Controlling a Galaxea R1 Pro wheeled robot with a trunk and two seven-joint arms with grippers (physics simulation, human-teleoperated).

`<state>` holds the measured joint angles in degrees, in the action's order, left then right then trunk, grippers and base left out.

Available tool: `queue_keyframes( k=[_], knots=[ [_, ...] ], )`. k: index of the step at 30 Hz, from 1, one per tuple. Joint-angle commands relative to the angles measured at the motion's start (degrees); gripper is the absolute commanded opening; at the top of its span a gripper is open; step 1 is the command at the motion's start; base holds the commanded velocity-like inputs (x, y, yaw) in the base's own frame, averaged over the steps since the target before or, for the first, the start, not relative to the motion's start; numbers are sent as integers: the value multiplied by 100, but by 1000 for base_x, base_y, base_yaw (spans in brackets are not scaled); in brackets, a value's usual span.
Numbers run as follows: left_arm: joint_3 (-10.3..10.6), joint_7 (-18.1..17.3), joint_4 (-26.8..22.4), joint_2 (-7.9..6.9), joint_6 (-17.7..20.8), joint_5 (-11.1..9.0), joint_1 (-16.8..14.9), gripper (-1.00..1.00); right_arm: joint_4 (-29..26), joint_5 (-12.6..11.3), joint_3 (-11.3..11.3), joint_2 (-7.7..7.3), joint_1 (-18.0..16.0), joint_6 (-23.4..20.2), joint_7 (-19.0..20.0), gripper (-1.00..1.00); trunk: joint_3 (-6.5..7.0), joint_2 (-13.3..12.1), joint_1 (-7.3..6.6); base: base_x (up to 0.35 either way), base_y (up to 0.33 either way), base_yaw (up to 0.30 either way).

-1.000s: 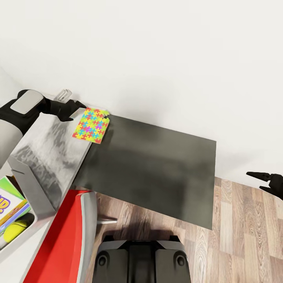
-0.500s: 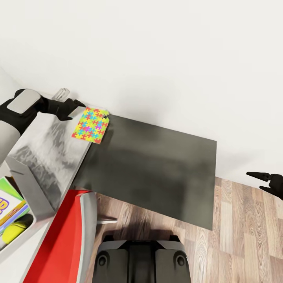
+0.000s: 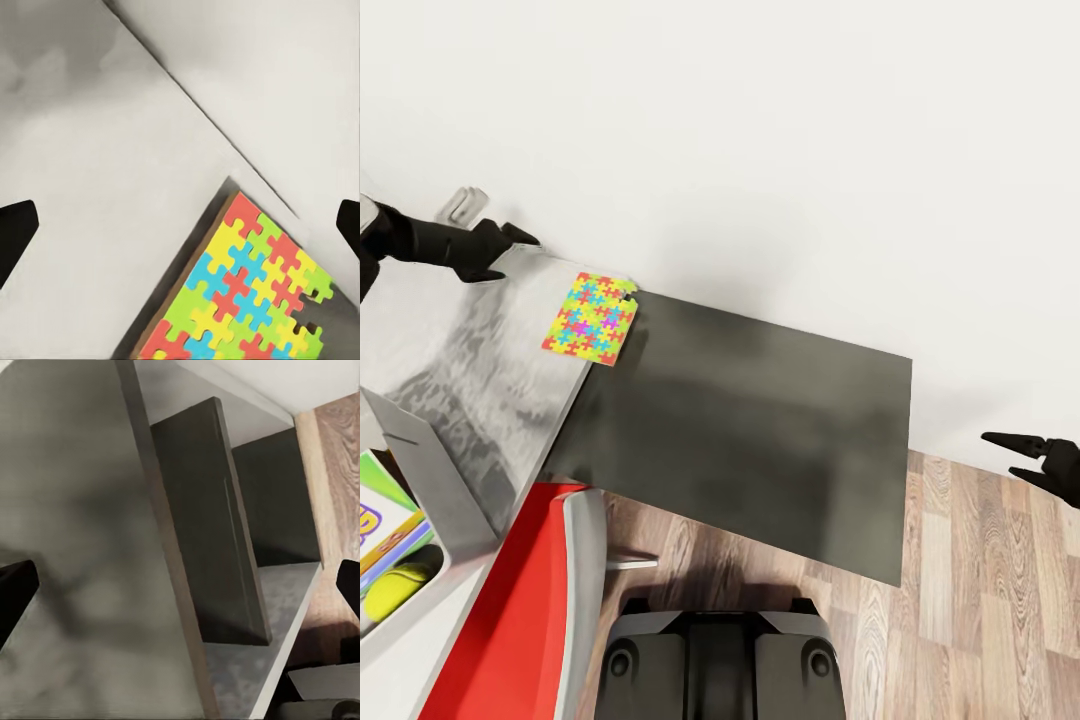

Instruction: Put all the toys in the child's room - the three board games (two on the bed and one on the table), the two jigsaw puzzles on the table, and the tennis ball on the table - inside the toy box on the table in the child's room.

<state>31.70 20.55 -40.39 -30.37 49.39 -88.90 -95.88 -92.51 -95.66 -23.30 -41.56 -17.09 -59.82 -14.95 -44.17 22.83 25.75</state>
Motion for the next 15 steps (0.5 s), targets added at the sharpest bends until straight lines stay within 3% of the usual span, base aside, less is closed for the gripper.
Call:
queue_keyframes(
  k=[1, 3, 4, 6, 7, 9, 10, 13, 15],
  knots=[
    [3, 153, -203, -87, 28, -97, 27, 100, -3, -58, -3, -1, -6, -18, 79, 100, -7, 9, 3, 0, 0, 0],
    [-88, 381, -567, -217, 76, -272, 95, 100, -3, -56, -3, -6, -7, -18, 433, 100, -7, 9, 3, 0, 0, 0],
    [-88, 381, -567, -217, 76, -272, 95, 100, -3, -56, -3, -6, -7, -18, 433, 100, -7, 9, 3, 0, 0, 0],
    [-216, 630, -862, -319, 103, -547, 152, 100, -4, -52, -2, -11, -17, -18, 873, 100, -7, 9, 3, 0, 0, 0],
    [-216, 630, -862, -319, 103, -547, 152, 100, -4, -52, -2, -11, -17, -18, 873, 100, -7, 9, 3, 0, 0, 0],
    [-334, 906, -1110, -392, 115, -819, 207, 100, -4, -46, -1, -16, -32, -18, 1343, 100, -7, 9, 3, 0, 0, 0],
    [-334, 906, -1110, -392, 115, -819, 207, 100, -4, -46, -1, -16, -32, -18, 1343, 100, -7, 9, 3, 0, 0, 0],
    [-441, 1314, -1554, -456, 121, -1143, 308, 100, -4, -39, 4, -22, -68, -18, 1940, 100, -7, 9, 3, 0, 0, 0],
    [-470, 1428, -1715, -467, 122, -1216, 340, 100, -4, -38, 5, -21, -82, -18, 2080, 100, -7, 9, 3, 0, 0, 0]
  ],
)
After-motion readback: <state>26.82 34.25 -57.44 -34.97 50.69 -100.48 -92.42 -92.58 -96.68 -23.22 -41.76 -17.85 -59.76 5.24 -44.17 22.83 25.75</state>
